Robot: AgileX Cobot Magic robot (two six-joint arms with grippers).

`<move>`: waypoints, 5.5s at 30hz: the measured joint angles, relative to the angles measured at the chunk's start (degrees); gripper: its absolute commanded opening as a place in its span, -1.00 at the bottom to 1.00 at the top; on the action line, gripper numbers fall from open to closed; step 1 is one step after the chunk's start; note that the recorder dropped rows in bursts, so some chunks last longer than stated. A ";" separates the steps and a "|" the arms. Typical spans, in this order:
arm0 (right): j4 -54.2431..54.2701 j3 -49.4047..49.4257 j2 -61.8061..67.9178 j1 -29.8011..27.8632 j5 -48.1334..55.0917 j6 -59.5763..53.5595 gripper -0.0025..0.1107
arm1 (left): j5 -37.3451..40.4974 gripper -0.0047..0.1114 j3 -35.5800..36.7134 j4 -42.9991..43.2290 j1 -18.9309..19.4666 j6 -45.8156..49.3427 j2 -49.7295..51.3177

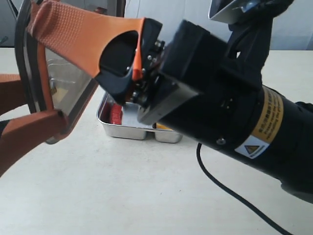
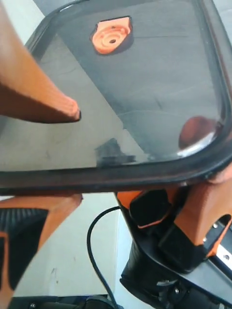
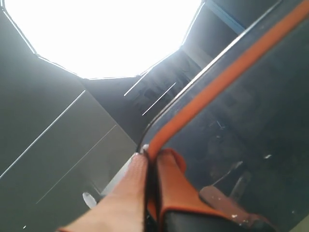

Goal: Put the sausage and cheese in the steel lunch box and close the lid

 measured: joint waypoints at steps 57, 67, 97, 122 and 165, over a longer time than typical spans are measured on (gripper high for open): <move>-18.04 -4.93 -9.91 -23.84 55.43 13.13 -0.89 | -28.18 -0.92 5.18 40.56 0.00 5.39 -24.97; -33.46 -7.24 -4.16 -28.86 55.56 13.23 -0.97 | -17.21 -0.92 7.71 79.08 0.00 -27.48 -29.93; -67.00 -20.80 22.68 -51.34 -4.76 52.48 -0.97 | -8.55 -0.92 7.39 91.23 -6.88 -24.91 -33.57; -78.49 -20.80 24.45 -40.61 -6.15 52.48 -0.97 | -12.93 -0.92 7.81 98.52 -23.21 -23.77 -33.57; -72.86 -19.78 24.45 -30.89 -6.02 52.48 -0.16 | -12.89 -0.92 9.65 105.70 -30.77 -29.32 -33.57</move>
